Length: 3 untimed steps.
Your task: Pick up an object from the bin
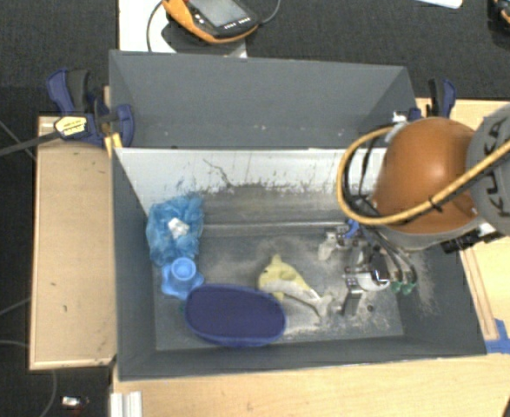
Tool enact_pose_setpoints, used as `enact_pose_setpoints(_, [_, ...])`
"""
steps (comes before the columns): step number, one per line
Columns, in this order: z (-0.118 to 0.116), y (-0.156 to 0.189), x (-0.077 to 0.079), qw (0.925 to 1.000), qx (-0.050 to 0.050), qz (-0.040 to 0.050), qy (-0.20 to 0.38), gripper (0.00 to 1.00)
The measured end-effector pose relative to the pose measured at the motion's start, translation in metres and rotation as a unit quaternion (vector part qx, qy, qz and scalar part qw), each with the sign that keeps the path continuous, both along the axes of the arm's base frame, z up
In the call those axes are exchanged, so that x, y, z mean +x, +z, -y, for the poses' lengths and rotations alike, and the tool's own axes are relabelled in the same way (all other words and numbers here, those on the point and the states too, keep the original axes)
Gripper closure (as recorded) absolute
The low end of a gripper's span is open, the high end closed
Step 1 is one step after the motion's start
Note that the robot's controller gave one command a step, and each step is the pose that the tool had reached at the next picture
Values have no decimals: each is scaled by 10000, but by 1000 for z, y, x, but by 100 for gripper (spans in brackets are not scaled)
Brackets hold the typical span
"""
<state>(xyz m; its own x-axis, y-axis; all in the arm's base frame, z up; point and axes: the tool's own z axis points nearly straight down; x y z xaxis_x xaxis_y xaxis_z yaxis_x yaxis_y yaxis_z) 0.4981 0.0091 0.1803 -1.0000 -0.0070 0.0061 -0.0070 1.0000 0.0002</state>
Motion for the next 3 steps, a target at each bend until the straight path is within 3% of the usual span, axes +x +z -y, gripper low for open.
enact_pose_setpoints(1, [0,4,2,10000,1,41,-2,0])
enact_pose_setpoints(2, [-19,-80,15,9986,5,62,-530,0])
enact_pose_setpoints(3, [-30,-66,7,9983,2,75,-575,0])
